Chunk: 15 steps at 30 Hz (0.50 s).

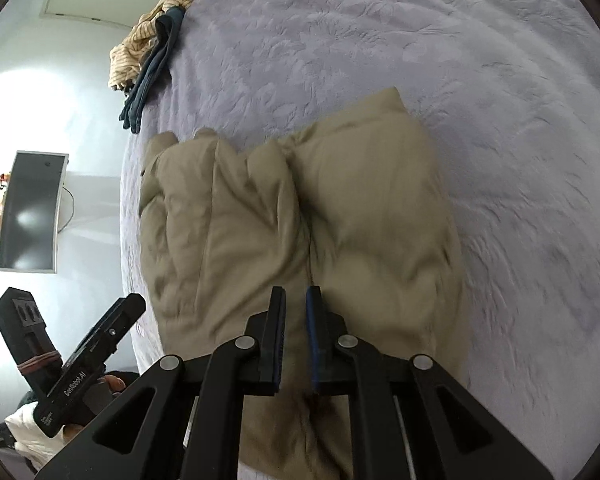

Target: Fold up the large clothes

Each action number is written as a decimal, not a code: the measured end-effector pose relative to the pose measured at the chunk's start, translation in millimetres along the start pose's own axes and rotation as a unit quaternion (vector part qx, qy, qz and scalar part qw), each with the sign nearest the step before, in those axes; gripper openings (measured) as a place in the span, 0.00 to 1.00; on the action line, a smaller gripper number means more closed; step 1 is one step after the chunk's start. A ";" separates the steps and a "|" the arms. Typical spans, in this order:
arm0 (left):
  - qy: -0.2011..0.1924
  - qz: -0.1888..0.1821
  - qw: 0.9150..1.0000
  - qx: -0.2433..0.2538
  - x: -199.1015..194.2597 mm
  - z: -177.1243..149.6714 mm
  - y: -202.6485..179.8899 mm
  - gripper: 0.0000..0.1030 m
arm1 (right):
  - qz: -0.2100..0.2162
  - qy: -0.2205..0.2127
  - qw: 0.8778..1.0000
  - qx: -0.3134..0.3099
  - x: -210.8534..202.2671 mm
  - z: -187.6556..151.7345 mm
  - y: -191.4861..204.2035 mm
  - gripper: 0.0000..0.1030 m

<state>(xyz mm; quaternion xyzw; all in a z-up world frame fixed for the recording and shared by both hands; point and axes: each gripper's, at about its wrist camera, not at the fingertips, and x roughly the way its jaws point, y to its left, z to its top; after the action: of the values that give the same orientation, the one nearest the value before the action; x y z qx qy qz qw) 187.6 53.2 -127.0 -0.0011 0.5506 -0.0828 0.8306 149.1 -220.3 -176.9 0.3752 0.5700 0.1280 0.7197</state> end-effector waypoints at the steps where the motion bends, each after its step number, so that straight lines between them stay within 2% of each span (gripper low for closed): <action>1: 0.001 -0.002 1.000 -0.003 -5.6 -2.9 0.9 0.97 | -0.004 0.001 1.000 -0.001 -4.0 -5.3 2.5 0.11; 6: 0.012 0.004 1.000 -0.011 -30.8 -15.7 4.7 0.98 | -0.024 0.002 1.000 -0.010 -21.2 -30.1 15.6 0.11; 13: 0.017 0.007 1.000 -0.019 -61.0 -40.1 10.8 0.99 | -0.068 -0.001 0.996 -0.054 -41.7 -63.1 40.6 0.12; 14: 0.017 0.009 1.000 -0.017 -65.6 -43.9 11.2 0.99 | -0.076 -0.003 0.995 -0.060 -44.8 -68.0 43.5 0.13; 15: 0.016 0.010 1.000 -0.015 -68.9 -46.6 11.2 0.99 | -0.082 -0.004 0.995 -0.063 -46.6 -71.7 45.2 0.19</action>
<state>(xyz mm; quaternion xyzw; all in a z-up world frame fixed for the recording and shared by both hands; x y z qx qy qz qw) 120.3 78.0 -83.4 -0.0065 0.5654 -0.0663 0.8221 79.6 -189.5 -117.0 0.2820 0.5867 0.1030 0.7521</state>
